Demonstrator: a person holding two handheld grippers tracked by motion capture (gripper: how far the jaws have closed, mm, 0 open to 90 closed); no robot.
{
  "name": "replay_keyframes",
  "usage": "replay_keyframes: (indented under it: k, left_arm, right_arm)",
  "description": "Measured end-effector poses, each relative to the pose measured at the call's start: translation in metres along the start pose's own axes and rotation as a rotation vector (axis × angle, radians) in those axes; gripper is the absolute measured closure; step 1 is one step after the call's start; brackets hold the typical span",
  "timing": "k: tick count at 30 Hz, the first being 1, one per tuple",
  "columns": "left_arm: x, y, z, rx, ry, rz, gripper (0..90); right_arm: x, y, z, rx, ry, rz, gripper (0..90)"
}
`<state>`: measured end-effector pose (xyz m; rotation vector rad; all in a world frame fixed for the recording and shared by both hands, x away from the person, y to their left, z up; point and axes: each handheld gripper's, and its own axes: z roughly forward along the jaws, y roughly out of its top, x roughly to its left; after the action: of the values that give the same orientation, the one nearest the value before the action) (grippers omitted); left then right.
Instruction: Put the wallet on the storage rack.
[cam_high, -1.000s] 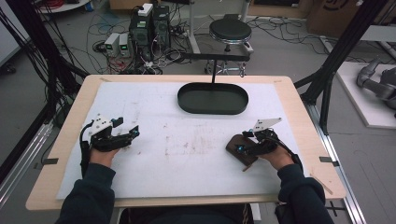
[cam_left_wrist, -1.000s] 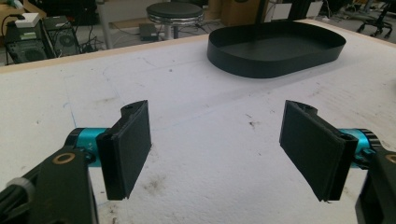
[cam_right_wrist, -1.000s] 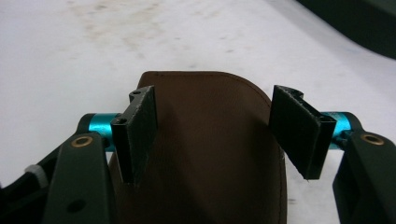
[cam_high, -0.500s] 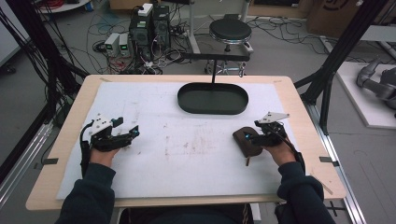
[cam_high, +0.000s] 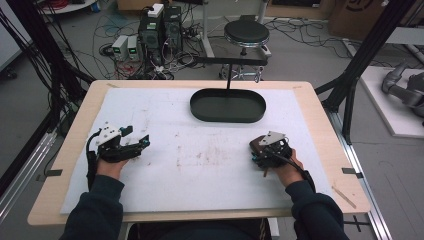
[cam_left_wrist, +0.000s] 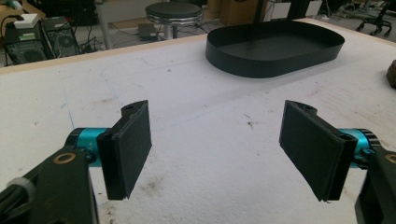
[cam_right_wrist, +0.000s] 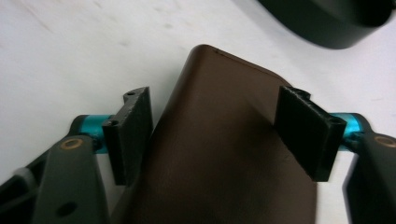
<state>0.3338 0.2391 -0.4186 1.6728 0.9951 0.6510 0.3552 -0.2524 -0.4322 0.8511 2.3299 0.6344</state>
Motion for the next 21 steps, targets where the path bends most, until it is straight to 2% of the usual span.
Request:
replay_keyframes:
  k: [4, 6, 13, 16, 21]
  left_arm:
    - [0.000, 0.000, -0.001, -0.001, 0.001, 0.002, 25.1]
    - [0.000, 0.000, -0.001, 0.000, 0.004, 0.000, 25.1]
    - [0.000, 0.000, -0.001, 0.001, 0.000, 0.002, 25.1]
    - [-0.001, 0.000, -0.001, -0.001, 0.001, 0.000, 25.2]
    - [0.000, -0.001, -0.001, 0.002, 0.004, 0.000, 25.2]
  right_arm:
    - [-0.005, 0.000, 0.001, 0.008, -0.015, 0.024, 33.1]
    - [-0.004, 0.002, 0.000, 0.026, -0.015, 0.023, 38.2]
    - [0.002, 0.009, -0.006, 0.061, -0.053, -0.021, 58.2]
    - [0.001, 0.009, -0.010, 0.051, -0.060, -0.028, 66.1]
    - [-0.006, 0.008, -0.017, 0.000, -0.050, 0.009, 73.5]
